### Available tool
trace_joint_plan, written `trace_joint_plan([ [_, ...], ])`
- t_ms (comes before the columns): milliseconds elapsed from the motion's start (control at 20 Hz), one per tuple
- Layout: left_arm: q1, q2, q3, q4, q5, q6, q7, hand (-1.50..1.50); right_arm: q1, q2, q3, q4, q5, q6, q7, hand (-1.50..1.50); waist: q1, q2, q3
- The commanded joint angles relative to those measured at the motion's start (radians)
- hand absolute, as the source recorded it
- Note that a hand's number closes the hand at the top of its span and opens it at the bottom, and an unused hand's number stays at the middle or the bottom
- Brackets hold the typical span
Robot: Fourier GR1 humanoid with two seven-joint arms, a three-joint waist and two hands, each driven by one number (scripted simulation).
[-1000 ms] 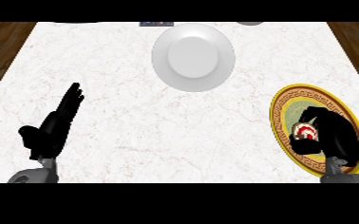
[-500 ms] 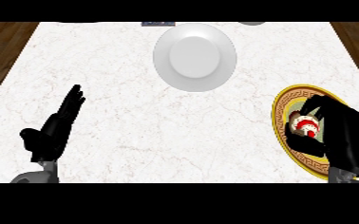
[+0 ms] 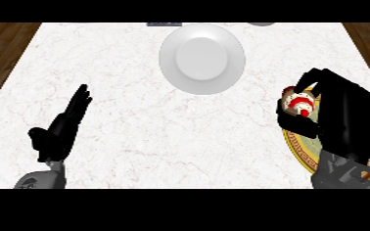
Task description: Pick the cupcake from the plate and place it in the plate
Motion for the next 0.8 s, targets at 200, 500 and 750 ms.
trace_joint_plan([
  [200,0.065,-0.012,0.002,-0.062,-0.005,-0.012,-0.003,0.00,-0.224,0.083,-0.006,0.188,0.013,0.057,0.007,1.50,0.004,0.000,0.000],
  [500,-0.065,0.005,0.017,0.002,-0.005,-0.011,0.052,0.00,-0.461,0.166,-0.080,0.576,-0.038,-0.085,-0.072,1.50,0.015,0.006,0.001],
  [750,-0.032,-0.012,0.006,-0.018,-0.021,-0.003,0.021,0.00,-0.576,0.204,-0.105,0.859,-0.052,-0.232,-0.135,1.50,0.025,0.008,0.001],
])
